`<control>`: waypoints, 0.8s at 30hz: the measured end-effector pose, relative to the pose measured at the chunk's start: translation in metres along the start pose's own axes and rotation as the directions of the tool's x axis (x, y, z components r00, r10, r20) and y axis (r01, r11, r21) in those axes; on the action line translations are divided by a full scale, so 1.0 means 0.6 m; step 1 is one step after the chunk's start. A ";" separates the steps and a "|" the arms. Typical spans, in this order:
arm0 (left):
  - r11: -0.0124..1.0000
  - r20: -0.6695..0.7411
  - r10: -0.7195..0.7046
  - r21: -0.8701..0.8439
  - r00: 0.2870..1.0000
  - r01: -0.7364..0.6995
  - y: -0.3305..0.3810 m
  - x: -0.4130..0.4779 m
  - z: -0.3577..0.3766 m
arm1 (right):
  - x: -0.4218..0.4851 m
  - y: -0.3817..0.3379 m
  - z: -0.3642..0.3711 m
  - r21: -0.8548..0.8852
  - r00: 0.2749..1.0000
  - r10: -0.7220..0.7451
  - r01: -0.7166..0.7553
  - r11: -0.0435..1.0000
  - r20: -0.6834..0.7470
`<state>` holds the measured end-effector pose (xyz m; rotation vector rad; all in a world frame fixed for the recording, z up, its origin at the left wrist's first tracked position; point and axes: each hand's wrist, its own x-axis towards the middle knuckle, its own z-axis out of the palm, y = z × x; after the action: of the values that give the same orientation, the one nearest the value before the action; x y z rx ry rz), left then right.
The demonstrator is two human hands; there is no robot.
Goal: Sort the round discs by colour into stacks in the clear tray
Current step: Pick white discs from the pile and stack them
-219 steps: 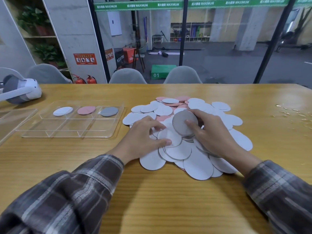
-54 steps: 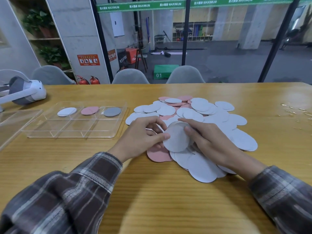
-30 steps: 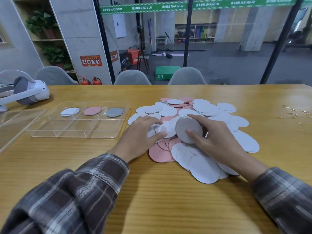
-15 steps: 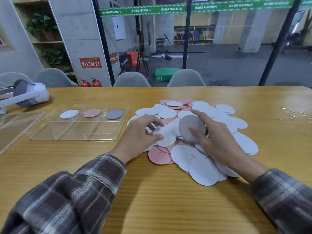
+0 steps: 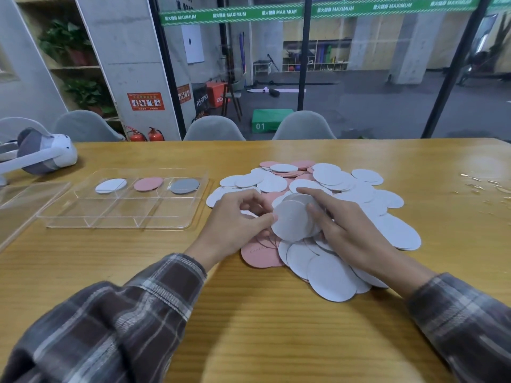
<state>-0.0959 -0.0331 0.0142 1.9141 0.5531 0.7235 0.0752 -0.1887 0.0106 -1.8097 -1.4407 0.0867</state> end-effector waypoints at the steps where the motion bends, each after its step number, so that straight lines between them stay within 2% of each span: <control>1: 1.000 -0.005 -0.006 0.012 1.000 0.006 -0.001 -0.003 0.006 | 0.000 0.000 0.001 0.025 1.000 0.004 -0.004 1.000 0.013; 4: 0.997 -0.018 -0.007 0.078 1.000 0.009 -0.001 -0.008 0.020 | -0.003 -0.008 0.007 0.025 0.999 -0.009 0.008 1.000 0.047; 8: 0.984 -0.063 0.017 0.176 0.998 -0.006 0.002 -0.008 0.021 | -0.002 -0.008 0.010 -0.072 0.997 -0.053 0.057 0.996 0.050; 11: 0.981 -0.021 0.023 0.194 1.000 -0.018 0.004 -0.009 0.019 | 0.000 -0.004 0.011 -0.092 0.997 -0.058 0.062 0.994 0.044; 14: 0.960 0.040 0.110 0.256 0.993 -0.117 0.007 -0.005 0.001 | -0.001 -0.003 0.012 -0.116 0.997 -0.076 0.079 0.990 0.033; 17: 0.899 0.010 0.191 0.400 0.981 -0.179 -0.004 0.005 -0.038 | -0.003 -0.004 0.013 -0.127 0.997 -0.072 0.073 0.989 0.013; 20: 0.822 0.053 0.148 0.549 0.988 -0.152 -0.030 0.008 -0.067 | -0.001 -0.007 0.011 -0.120 0.999 -0.041 0.041 0.992 0.003; 24: 0.806 0.086 0.097 0.578 0.992 -0.129 -0.042 0.007 -0.071 | 0.002 -0.010 0.014 -0.129 0.999 -0.038 0.038 0.991 -0.003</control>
<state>-0.1241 0.0072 0.0069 2.5535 0.6882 0.6152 0.0669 -0.1833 0.0091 -1.8838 -1.5067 -0.0313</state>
